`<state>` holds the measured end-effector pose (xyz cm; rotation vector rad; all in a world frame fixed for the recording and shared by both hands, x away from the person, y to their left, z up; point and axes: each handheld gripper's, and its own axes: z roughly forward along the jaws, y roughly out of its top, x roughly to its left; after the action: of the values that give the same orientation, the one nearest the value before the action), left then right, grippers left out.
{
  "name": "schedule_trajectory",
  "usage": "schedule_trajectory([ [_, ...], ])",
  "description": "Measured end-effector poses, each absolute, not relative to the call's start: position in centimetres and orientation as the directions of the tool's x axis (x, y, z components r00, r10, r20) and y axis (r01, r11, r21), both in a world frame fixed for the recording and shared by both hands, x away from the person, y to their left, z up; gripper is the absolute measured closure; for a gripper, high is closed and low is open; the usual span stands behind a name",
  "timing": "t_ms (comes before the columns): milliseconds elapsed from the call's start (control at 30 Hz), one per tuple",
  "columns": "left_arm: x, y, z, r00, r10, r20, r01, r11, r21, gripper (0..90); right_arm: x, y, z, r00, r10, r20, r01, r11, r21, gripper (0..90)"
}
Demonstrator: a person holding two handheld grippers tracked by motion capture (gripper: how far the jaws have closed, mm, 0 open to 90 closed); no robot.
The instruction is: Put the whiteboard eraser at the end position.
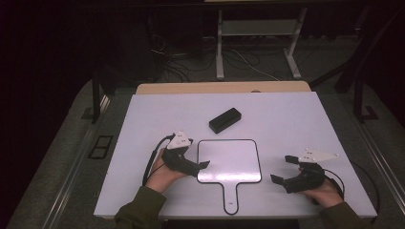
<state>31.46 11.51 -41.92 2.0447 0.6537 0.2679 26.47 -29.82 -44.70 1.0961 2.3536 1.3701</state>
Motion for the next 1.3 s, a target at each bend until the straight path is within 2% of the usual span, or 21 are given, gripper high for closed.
schedule_trajectory([
  [700,28.4,14.8,-43.5,0.817,0.568,-0.099,0.37,-0.386,0.845,0.0,26.4,-29.6,-44.7,-0.706,0.687,0.173,0.494,0.302,0.815,0.0],
  [1300,27.3,15.7,-44.1,0.806,0.584,-0.095,0.385,-0.397,0.833,0.0,26.4,-29.7,-44.8,-0.698,0.696,0.169,0.497,0.302,0.813,0.0],
])
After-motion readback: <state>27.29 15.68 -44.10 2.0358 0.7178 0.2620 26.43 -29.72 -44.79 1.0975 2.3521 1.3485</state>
